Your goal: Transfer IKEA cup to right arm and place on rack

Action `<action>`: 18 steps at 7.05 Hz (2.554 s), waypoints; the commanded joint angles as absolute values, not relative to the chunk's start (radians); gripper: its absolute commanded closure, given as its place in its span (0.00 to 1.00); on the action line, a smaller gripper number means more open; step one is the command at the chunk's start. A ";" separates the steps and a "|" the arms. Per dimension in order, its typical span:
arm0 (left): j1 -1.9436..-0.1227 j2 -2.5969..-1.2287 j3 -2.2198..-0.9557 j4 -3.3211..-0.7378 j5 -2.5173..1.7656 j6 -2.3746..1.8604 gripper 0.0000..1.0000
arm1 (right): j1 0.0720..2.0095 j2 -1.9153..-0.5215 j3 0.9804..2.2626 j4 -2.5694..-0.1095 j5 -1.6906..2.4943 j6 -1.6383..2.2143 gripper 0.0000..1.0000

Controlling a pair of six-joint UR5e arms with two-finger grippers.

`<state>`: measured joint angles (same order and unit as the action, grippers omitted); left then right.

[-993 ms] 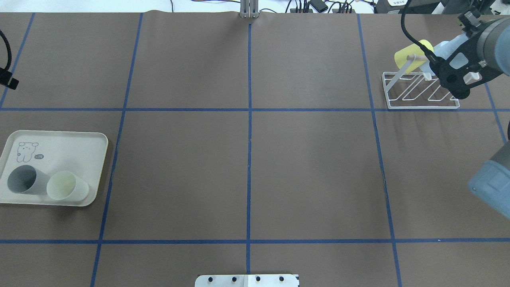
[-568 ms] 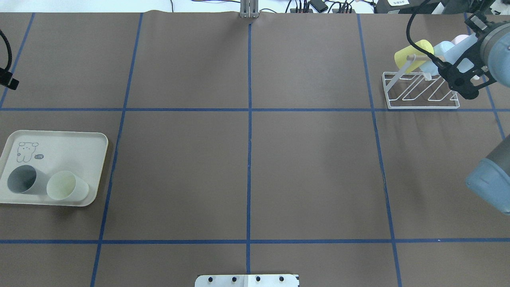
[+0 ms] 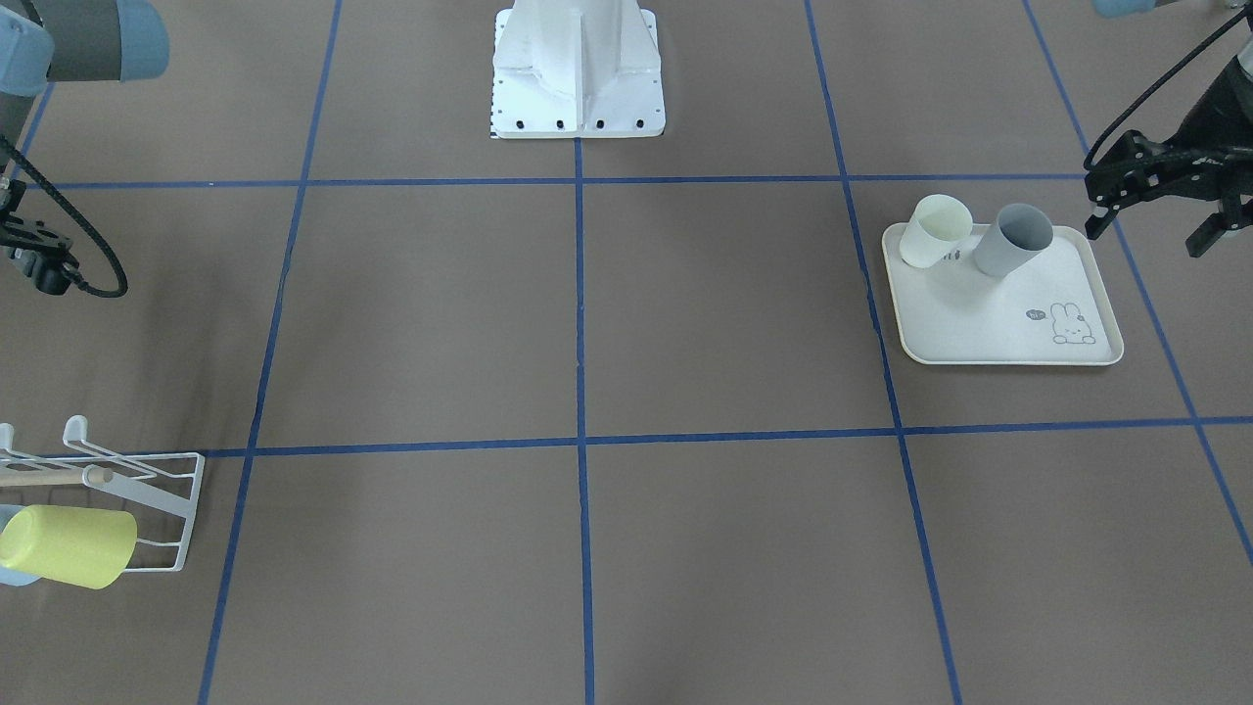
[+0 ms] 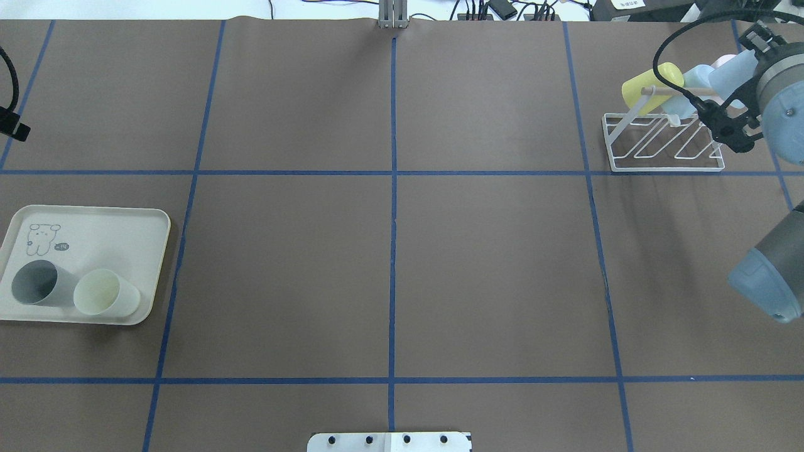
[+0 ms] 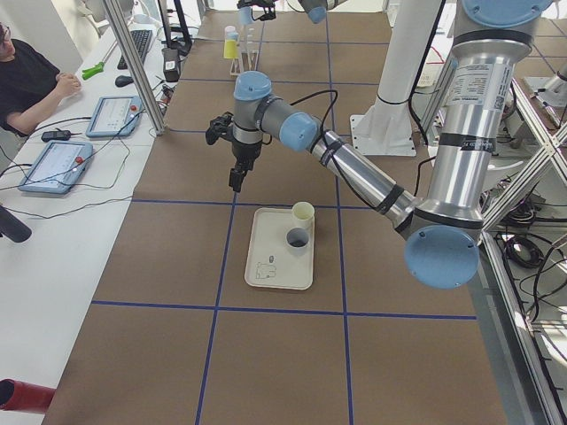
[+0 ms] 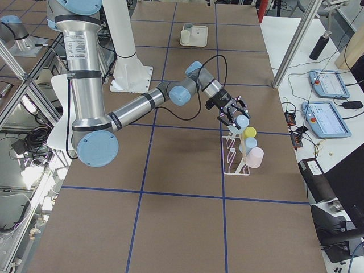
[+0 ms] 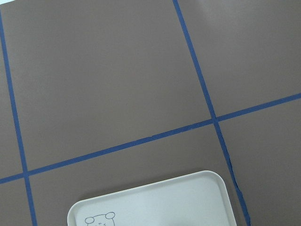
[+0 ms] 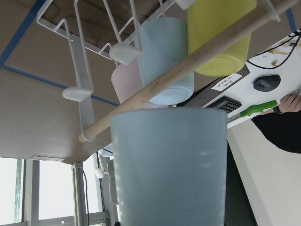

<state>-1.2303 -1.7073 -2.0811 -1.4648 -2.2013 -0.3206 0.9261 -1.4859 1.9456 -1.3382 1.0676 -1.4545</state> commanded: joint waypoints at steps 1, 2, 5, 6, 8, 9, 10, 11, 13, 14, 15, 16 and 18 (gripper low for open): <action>-1.230 -1.707 -2.083 -1.465 -2.201 -0.321 0.00 | 0.923 -1.511 1.905 -1.272 1.023 -1.418 0.72; -1.230 -1.707 -2.083 -1.465 -2.201 -0.321 0.00 | 0.919 -1.514 1.905 -1.272 1.019 -1.405 0.72; -1.230 -1.707 -2.085 -1.465 -2.201 -0.321 0.00 | 0.884 -1.536 1.913 -1.275 0.989 -1.362 0.72; -1.230 -1.709 -2.086 -1.465 -2.201 -0.322 0.00 | 0.874 -1.536 1.913 -1.276 0.991 -1.359 0.72; -1.230 -1.707 -2.085 -1.465 -2.201 -0.321 0.00 | 0.853 -1.548 1.911 -1.279 0.993 -1.358 0.72; -1.230 -1.707 -2.083 -1.465 -2.203 -0.321 0.00 | 0.845 -1.549 1.907 -1.279 0.991 -1.358 0.72; -1.230 -1.709 -2.082 -1.465 -2.201 -0.321 0.00 | 0.844 -1.549 1.905 -1.278 0.991 -1.356 0.72; -1.230 -1.707 -2.080 -1.465 -2.201 -0.321 0.00 | 0.841 -1.549 1.898 -1.278 0.989 -1.356 0.72; -1.230 -1.707 -2.083 -1.465 -2.201 -0.321 0.00 | 0.836 -1.548 1.888 -1.278 0.988 -1.356 0.72; -1.230 -1.707 -2.083 -1.465 -2.203 -0.321 0.00 | 0.835 -1.546 1.888 -1.278 0.988 -1.356 0.72; -1.230 -1.707 -2.085 -1.465 -2.201 -0.321 0.00 | 0.831 -1.545 1.879 -1.278 0.988 -1.355 0.72; -1.230 -1.707 -2.085 -1.465 -2.203 -0.321 0.00 | 0.827 -1.537 1.859 -1.275 0.988 -1.355 0.71; -1.230 -1.707 -2.083 -1.465 -2.203 -0.321 0.00 | 0.819 -1.537 1.847 -1.276 0.988 -1.356 0.70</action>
<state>-1.2302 -1.7073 -2.0837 -1.4650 -2.2026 -0.3206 0.8242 -1.5380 1.8554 -1.2755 0.9879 -1.3556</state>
